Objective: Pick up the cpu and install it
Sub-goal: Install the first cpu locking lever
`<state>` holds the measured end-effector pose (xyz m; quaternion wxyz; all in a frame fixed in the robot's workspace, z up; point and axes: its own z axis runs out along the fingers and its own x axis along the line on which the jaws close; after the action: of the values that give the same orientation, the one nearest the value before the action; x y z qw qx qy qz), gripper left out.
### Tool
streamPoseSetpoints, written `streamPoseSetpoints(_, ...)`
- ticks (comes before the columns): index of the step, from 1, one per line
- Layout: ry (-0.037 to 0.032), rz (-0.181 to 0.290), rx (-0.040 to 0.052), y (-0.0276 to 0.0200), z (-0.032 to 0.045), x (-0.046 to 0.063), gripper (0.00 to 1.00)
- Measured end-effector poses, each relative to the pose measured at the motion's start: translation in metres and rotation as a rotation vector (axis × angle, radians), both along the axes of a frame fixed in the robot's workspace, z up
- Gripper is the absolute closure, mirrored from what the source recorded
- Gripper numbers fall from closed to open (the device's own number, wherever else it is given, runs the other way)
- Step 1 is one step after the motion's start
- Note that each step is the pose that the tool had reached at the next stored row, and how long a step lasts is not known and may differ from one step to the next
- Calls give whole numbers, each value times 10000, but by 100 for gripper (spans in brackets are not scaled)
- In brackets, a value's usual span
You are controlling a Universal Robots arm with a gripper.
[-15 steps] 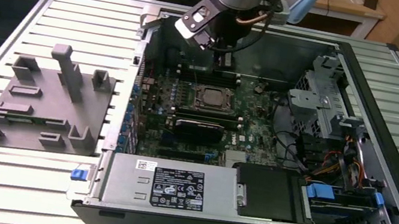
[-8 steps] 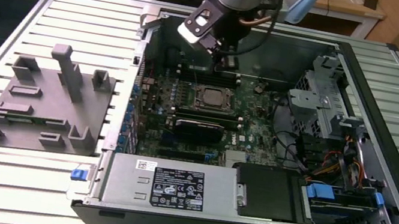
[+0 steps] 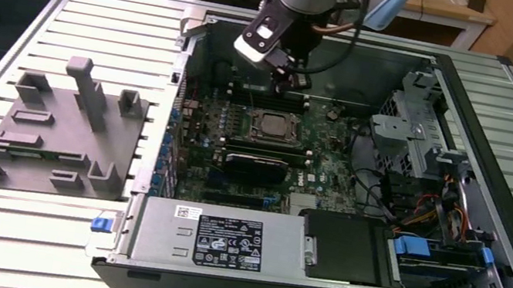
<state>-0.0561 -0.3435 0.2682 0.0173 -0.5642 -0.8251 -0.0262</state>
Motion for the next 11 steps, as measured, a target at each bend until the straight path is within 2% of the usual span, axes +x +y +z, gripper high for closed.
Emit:
streamPoseSetpoints(4, 0, 657, -1, 0, -2, -1, 89)
streamPoseSetpoints(11, 0, 1266, 0, 0, -3, -19, 89)
